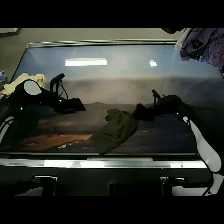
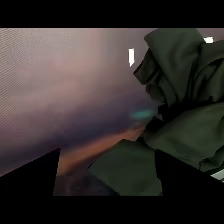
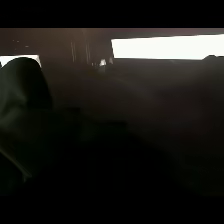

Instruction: Fold the clothes and pants, and hang the long-sleeved shirts on hangers.

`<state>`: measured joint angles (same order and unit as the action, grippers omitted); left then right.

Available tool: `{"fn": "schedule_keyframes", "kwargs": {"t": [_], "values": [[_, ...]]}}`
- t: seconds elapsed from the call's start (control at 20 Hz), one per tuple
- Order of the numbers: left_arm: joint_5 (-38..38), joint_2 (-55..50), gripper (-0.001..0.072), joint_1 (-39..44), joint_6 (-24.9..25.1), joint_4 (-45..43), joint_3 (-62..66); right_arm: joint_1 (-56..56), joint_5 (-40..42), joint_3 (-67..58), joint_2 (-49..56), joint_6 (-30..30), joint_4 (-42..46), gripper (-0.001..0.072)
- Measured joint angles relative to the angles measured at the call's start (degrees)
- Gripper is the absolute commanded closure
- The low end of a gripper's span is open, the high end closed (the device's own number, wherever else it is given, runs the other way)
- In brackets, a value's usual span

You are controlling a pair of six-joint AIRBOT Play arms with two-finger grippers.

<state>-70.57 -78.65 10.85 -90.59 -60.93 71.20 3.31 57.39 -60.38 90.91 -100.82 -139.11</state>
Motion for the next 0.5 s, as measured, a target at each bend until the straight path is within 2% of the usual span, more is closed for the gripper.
{"fn": "schedule_keyframes", "kwargs": {"t": [0.05, 0.2, 0.5], "values": [[-0.1, 0.0, 0.0033, 0.0, 0.0, 0.0, -0.8, 0.5, -0.4, 0.0, 0.4, -0.2, -0.3, 0.0685], [0.7, 0.0, 0.0034, -0.1, 1.0, 2.2, -6.1, 1.2, -1.4, 0.0, 0.3, -0.8, -0.8, 0.0685], [8.3, 0.0, 0.0035, 2.0, 5.8, 14.0, -21.3, 1.5, -1.7, 0.0, -2.7, -0.9, -0.8, 0.0685]]}}
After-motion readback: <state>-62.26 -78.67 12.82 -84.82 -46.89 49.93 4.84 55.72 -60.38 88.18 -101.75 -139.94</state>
